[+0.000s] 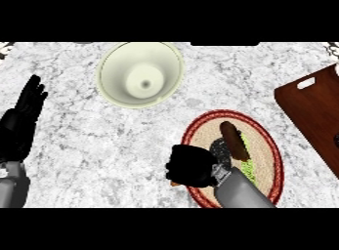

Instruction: Pick the croissant from the placemat and place it in the bowl

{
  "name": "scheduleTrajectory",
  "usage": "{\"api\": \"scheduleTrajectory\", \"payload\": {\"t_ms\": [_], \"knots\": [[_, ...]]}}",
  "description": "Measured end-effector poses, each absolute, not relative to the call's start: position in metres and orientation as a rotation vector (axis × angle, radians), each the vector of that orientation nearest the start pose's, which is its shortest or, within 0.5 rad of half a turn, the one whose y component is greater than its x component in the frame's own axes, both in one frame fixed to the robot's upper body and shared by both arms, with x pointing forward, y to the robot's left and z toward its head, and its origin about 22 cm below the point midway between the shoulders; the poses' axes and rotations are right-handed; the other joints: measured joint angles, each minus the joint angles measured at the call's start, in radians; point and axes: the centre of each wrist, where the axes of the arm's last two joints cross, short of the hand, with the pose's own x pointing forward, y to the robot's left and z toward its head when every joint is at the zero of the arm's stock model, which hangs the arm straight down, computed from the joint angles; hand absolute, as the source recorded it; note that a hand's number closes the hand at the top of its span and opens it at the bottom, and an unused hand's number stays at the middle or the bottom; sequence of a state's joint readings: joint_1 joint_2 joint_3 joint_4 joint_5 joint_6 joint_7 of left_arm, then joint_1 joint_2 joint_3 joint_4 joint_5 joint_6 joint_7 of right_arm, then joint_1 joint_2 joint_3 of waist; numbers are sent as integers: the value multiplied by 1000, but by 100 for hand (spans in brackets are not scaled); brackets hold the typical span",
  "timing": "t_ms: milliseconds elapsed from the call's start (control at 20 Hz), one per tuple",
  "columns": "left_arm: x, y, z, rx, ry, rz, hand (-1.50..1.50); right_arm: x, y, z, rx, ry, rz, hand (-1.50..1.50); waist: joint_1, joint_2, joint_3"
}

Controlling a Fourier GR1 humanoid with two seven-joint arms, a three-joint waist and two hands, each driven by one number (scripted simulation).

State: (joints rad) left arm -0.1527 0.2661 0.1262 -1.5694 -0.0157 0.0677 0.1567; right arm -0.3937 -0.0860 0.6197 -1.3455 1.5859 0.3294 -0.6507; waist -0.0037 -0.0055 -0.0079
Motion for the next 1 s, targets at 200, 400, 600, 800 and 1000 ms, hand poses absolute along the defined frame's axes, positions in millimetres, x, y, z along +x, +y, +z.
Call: {"api": "scheduleTrajectory", "payload": {"t_ms": [200, 400, 600, 800, 1000], "knots": [[277, 303, 63, 335, -1575, -65, 0, 282, -87, 26, 570, 1941, -2961, 150, -3, 4, 2], [278, 299, 62, 311, -1578, -79, 0, 287, -89, 37, 873, 2138, -3014, 150, 27, 7, 6], [281, 294, 62, 287, -1579, -105, 0, 292, -77, 68, 1220, 2348, -2854, 150, 60, 8, 8], [285, 289, 62, 273, -1582, -124, 0, 296, -63, 113, 1573, 2607, -2487, 150, 85, 4, 8], [289, 281, 62, 251, -1588, -143, 0, 293, -46, 152, 1788, 2864, -2114, 150, 107, 6, 7]]}}
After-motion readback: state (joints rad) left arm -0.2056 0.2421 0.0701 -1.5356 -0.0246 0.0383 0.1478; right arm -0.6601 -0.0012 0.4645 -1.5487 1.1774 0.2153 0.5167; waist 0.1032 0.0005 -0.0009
